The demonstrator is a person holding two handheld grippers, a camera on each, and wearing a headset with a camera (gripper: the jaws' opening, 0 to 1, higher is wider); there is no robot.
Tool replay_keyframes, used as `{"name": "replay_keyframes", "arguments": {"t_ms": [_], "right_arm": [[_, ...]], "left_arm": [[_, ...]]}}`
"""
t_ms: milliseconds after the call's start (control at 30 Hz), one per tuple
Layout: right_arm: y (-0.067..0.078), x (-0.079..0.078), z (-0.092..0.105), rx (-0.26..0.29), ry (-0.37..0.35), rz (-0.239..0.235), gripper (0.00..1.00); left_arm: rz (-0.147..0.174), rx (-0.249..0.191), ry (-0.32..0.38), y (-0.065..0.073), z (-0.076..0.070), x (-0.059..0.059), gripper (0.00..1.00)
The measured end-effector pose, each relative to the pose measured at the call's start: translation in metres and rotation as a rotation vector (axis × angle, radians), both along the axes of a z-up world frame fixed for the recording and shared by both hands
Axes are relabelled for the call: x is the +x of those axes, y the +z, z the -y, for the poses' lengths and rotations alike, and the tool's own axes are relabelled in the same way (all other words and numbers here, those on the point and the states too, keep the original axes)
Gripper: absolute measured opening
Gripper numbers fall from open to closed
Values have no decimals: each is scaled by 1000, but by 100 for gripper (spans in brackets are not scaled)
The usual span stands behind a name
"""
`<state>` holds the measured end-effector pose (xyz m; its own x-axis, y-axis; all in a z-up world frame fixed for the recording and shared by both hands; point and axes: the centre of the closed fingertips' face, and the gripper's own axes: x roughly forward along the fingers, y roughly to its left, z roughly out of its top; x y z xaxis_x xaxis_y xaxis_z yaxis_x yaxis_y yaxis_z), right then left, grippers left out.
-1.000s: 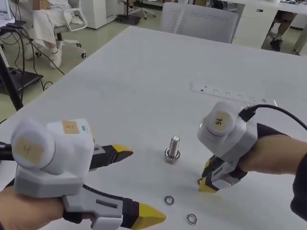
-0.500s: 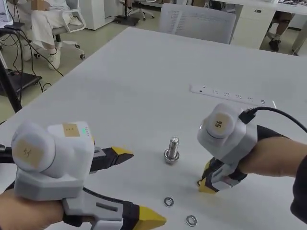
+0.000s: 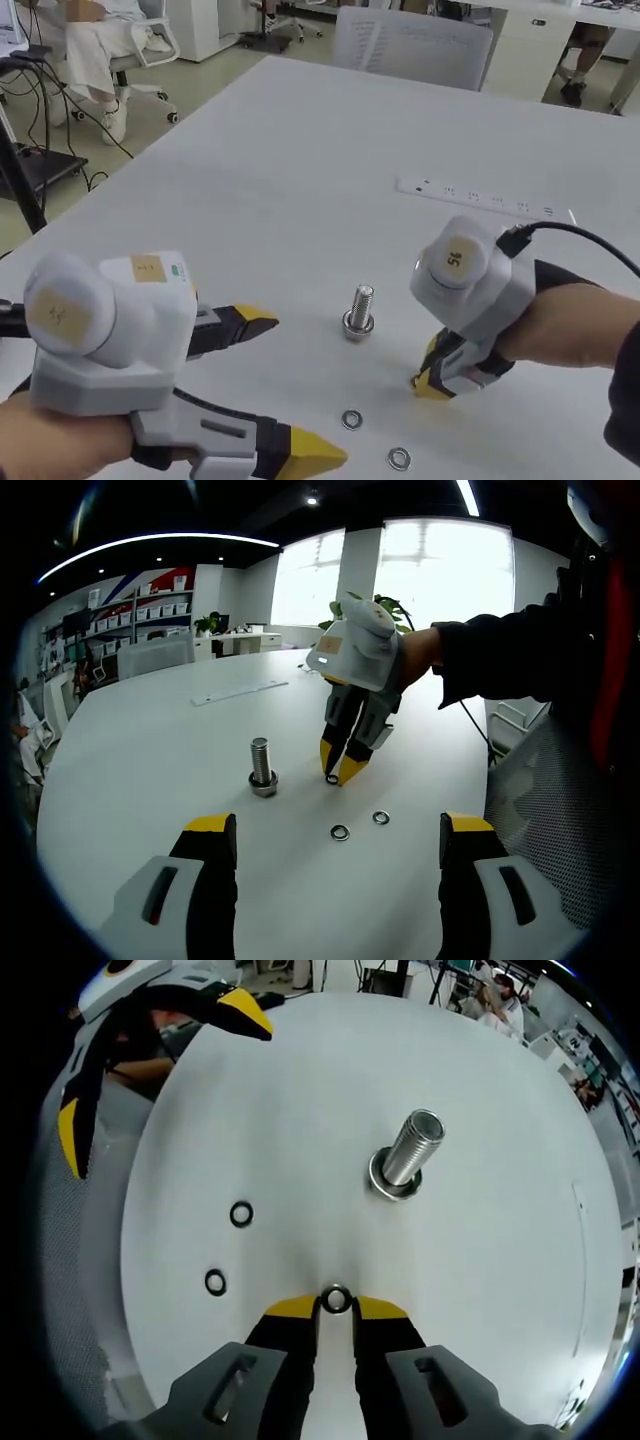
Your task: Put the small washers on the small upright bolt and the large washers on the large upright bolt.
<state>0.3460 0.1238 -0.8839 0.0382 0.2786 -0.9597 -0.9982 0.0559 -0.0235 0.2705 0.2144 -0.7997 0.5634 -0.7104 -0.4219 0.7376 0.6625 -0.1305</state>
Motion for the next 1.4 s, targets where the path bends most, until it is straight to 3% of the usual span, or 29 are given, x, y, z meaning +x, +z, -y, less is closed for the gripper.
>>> {"name": "replay_keyframes", "arguments": {"t_ms": [667, 1400], "right_arm": [[5, -3, 2, 3, -12, -3, 14], [27, -12, 15, 43, -55, 6, 14]], "left_arm": [[0, 6, -22, -1, 4, 0, 83], [6, 13, -96, 1, 26, 6, 83]]}}
